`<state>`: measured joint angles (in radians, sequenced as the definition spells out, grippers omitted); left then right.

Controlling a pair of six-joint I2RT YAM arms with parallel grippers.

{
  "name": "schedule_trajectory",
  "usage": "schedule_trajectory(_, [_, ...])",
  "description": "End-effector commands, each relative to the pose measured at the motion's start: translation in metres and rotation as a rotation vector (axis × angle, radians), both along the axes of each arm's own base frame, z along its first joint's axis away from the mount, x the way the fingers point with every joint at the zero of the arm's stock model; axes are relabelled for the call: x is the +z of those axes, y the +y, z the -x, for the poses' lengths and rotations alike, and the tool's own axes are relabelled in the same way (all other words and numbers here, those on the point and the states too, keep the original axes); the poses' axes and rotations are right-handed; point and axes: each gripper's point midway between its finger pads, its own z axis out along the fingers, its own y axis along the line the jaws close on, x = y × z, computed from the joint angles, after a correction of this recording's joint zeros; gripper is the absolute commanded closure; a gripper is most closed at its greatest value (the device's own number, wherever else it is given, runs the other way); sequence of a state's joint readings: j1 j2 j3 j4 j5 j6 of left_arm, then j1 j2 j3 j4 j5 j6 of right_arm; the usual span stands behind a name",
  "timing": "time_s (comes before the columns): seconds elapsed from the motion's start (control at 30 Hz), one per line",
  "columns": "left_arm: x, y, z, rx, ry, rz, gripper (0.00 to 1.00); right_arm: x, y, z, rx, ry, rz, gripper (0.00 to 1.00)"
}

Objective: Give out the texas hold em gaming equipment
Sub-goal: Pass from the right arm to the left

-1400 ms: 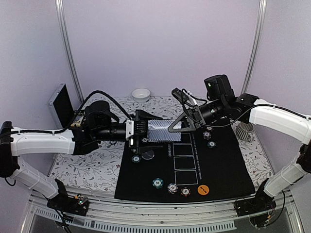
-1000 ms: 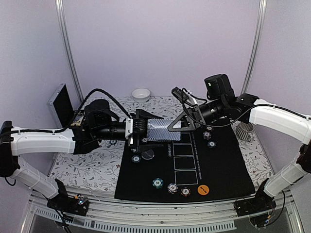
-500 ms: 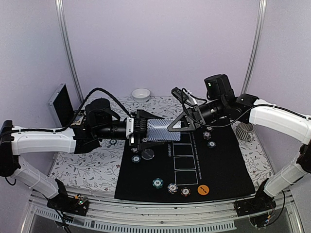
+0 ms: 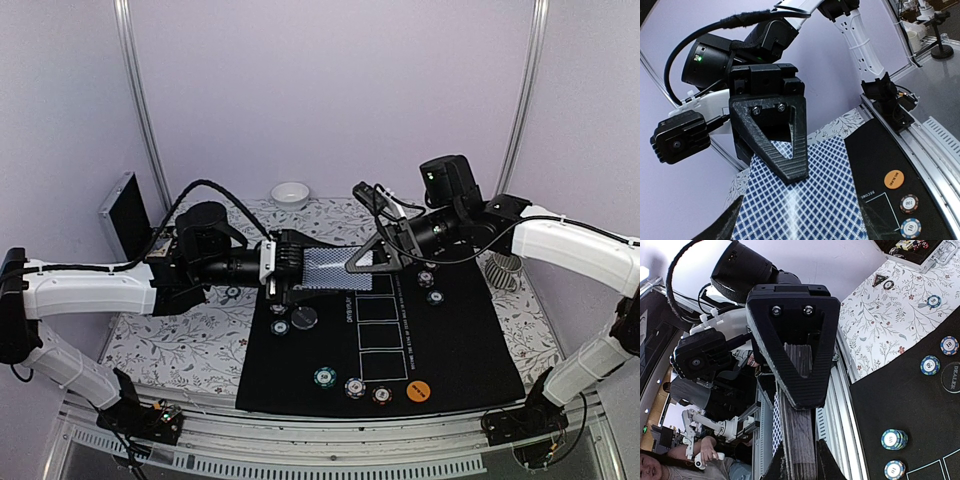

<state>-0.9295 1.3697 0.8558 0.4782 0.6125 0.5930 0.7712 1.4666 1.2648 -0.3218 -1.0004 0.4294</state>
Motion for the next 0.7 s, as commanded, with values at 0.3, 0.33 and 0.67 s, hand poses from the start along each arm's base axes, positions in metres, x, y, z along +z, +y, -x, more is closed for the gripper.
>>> schedule_trajectory(0.3, [0.004,-0.004,-0.003,0.059,0.153,0.024,0.43,-0.002,0.008,-0.005,-0.001,0.006,-0.021,0.71])
schedule_trajectory(0.33, [0.004,-0.004,-0.001,0.058,0.148,0.03,0.43,-0.003,0.008,-0.005,-0.004,0.007,-0.02,0.69])
schedule_trajectory(0.67, [0.007,0.001,-0.001,0.094,0.135,0.036,0.45,-0.003,0.007,-0.014,-0.062,-0.012,0.001,0.49])
